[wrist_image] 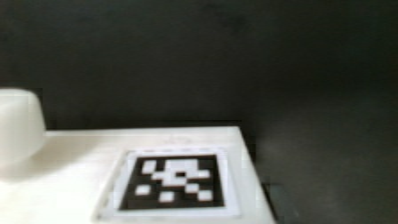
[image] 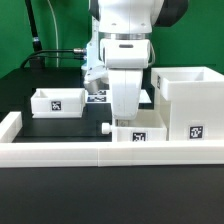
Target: Assemble drawer
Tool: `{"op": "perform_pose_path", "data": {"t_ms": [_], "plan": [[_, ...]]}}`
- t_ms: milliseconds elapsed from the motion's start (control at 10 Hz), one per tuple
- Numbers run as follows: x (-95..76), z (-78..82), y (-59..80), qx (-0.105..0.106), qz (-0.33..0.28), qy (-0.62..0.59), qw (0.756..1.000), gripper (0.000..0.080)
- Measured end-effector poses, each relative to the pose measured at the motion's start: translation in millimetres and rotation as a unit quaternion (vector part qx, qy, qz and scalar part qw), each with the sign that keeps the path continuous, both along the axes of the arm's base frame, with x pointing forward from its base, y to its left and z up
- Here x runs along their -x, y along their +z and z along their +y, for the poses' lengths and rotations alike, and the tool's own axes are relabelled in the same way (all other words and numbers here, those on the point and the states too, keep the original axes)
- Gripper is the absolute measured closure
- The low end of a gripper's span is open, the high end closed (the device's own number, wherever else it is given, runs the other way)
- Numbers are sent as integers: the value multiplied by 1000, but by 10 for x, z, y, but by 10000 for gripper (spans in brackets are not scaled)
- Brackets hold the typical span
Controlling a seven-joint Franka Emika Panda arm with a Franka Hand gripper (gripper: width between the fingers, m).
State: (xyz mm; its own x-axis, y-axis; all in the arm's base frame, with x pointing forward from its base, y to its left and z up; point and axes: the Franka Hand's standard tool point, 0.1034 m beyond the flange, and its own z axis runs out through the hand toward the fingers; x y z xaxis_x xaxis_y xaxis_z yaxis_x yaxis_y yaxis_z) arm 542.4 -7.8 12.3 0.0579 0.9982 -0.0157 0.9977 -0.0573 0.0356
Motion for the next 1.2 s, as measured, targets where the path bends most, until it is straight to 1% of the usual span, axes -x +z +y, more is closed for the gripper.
{"op": "perform_pose_path", "data": {"t_ms": [300, 500, 600, 900, 1200], "plan": [[-1, -2, -5, -1, -7, -1, 1000, 757], [7, 35, -8, -1, -6, 1, 1000, 757], [9, 59, -9, 1, -6, 8, 1000, 757], [12, 59, -7, 12, 0, 6, 1000, 757], [11, 47, -7, 13, 0, 3, 1000, 757]]}}
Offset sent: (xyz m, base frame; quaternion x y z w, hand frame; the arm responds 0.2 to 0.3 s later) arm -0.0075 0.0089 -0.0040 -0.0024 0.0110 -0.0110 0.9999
